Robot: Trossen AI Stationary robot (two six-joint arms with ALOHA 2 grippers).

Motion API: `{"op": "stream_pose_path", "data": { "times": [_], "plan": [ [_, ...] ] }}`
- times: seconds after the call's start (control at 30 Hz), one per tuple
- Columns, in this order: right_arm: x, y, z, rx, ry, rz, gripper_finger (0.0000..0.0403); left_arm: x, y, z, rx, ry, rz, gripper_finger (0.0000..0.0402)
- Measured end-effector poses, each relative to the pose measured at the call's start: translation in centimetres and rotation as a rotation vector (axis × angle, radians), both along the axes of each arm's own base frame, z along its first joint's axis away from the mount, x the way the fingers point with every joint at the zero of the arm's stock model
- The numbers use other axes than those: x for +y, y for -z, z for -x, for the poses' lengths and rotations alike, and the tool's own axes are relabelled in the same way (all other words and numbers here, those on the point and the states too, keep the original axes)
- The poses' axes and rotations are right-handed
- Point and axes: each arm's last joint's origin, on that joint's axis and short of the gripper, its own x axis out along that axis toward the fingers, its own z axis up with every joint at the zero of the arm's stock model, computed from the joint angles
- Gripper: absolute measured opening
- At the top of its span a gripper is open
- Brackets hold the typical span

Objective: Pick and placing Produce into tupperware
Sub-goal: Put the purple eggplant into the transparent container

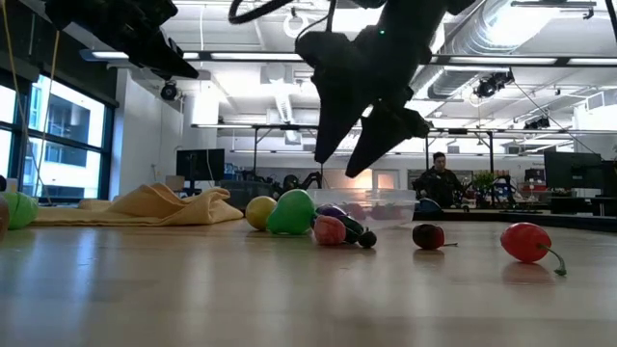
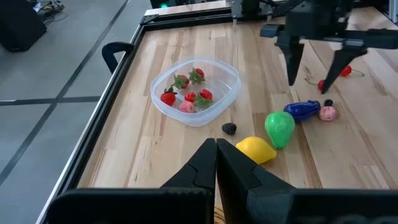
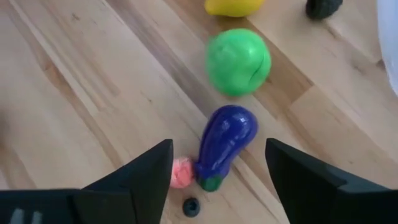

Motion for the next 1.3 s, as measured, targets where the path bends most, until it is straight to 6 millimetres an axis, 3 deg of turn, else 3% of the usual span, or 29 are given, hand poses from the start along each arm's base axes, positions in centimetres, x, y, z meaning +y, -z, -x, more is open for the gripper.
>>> {"op": "stream_pose_path", "data": {
  "times": [0.33,0.7,1.3],
  "plan": [
    [0.4,2.4,-0.7,0.036,0.043,-0.016,0.0264,0.0,0.0,0.0,0.000,-0.001,0.000,0.0003],
    [0.2,2.7,-0.9,0.025,0.063,-0.004,0.0264,0.0,0.0,0.0,0.000,-0.001,0.000,0.0003],
    [0.4,5.0,-1.6,0.057,0.071,0.000,0.0264,0.0,0.0,0.0,0.001,-0.001,0.000,0.0003]
  ]
}}
